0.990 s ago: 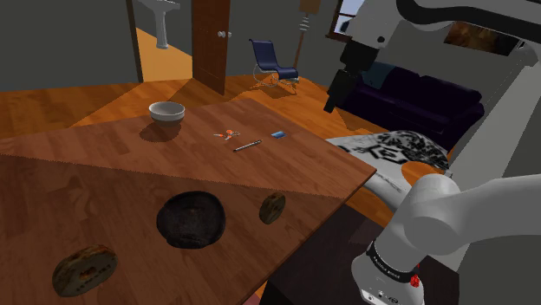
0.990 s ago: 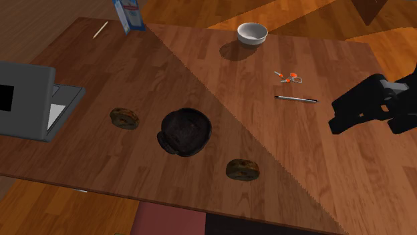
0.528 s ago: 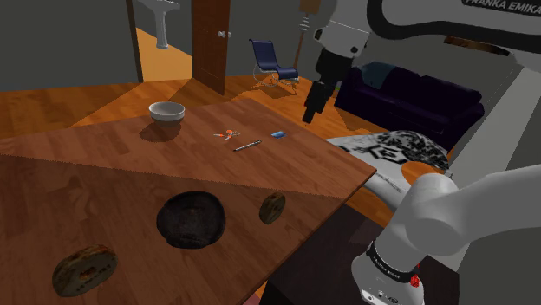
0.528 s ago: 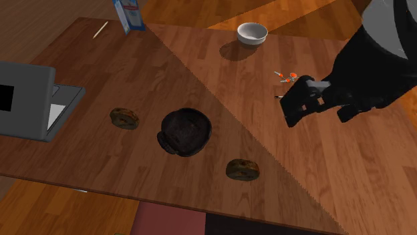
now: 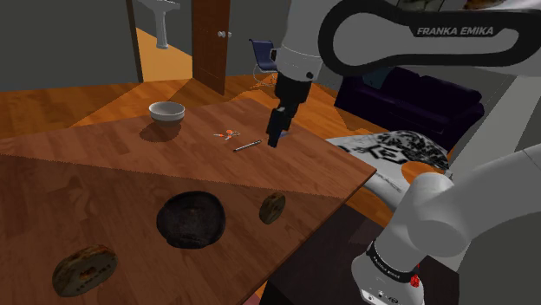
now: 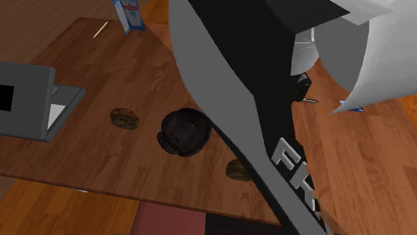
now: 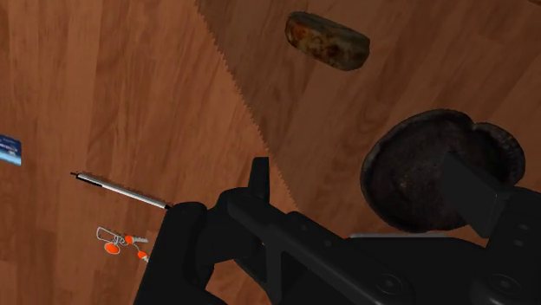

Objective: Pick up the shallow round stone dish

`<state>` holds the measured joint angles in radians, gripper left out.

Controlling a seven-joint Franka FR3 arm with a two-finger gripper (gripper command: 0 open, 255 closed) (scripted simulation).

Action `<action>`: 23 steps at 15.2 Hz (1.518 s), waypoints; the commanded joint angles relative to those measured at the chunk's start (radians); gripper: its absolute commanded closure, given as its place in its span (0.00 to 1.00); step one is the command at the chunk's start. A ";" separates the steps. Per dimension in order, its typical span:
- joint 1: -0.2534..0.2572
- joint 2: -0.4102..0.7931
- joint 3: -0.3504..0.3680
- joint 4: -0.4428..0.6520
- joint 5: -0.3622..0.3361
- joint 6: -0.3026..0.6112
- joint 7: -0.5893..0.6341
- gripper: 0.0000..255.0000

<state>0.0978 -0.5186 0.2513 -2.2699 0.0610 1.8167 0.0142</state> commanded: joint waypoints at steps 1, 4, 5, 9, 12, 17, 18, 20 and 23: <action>0.009 0.059 0.037 0.017 -0.012 0.036 0.017 0.00; 0.022 0.145 0.094 0.044 -0.038 0.082 0.051 0.00; 0.026 0.175 0.113 0.055 -0.050 0.096 0.063 0.00; 0.042 0.303 0.186 0.106 -0.111 0.144 0.121 0.00; 0.058 0.408 0.235 0.154 -0.173 0.170 0.171 0.00; 0.103 0.596 0.295 0.250 -0.305 0.189 0.265 0.00; 0.116 0.635 0.302 0.272 -0.334 0.189 0.283 0.00; 0.148 0.713 0.310 0.319 -0.391 0.186 0.317 0.00; 0.204 0.830 0.312 0.395 -0.471 0.173 0.361 0.00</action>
<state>0.2866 0.2763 0.5644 -1.8905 -0.3832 1.9863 0.3638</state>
